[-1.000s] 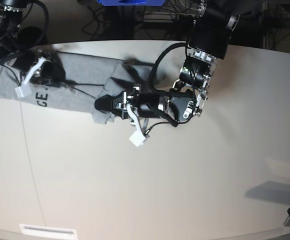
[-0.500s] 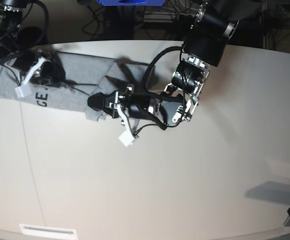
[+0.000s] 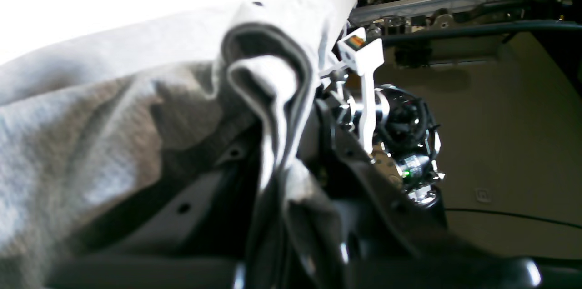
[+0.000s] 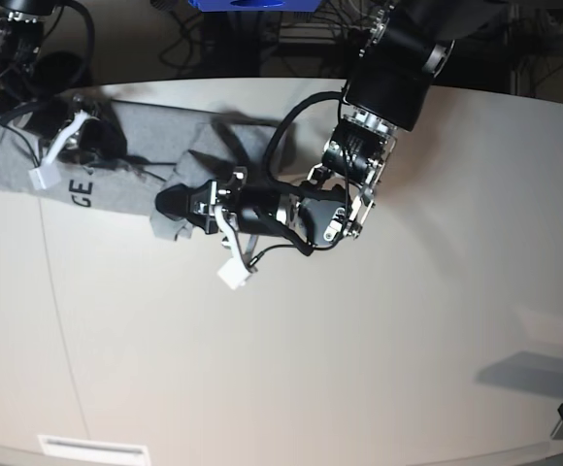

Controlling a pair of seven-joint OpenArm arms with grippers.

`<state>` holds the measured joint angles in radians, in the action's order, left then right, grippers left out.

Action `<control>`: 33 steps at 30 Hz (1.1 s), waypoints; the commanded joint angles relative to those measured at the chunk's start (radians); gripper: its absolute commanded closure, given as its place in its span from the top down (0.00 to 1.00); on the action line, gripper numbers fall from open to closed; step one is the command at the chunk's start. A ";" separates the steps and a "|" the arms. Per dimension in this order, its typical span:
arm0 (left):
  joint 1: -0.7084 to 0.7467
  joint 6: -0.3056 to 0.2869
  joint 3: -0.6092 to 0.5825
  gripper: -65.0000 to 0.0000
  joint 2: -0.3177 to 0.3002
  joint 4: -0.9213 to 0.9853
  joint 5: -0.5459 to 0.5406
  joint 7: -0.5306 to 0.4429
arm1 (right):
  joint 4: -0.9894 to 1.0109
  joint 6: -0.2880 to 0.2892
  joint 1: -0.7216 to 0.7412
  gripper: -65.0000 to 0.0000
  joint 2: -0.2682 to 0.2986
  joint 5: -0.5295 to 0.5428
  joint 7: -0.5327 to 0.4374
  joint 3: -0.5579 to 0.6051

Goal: Fold the T-shirt properly
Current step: 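Lay the strip end over the middle with the left gripper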

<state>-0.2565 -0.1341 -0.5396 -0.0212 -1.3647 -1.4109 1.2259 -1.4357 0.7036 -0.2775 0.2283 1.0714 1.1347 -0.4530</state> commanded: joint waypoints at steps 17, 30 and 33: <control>-0.019 -0.009 0.003 0.00 0.007 -0.011 0.046 -0.108 | -0.006 -0.005 -0.010 0.00 0.012 -0.026 0.017 -0.002; -0.019 -0.009 0.002 0.00 0.017 0.041 0.040 -0.125 | -0.006 -0.005 -0.010 0.00 0.013 -0.026 0.017 -0.002; -0.019 -0.009 0.002 0.06 0.022 0.043 0.040 -0.125 | -0.006 -0.005 -0.010 0.00 0.013 -0.026 0.017 -0.002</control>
<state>-0.2520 -0.1310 -0.5396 -0.0090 -1.3025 -1.3422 1.1065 -1.4357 0.7036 -0.2832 0.2283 1.0721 1.1290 -0.4530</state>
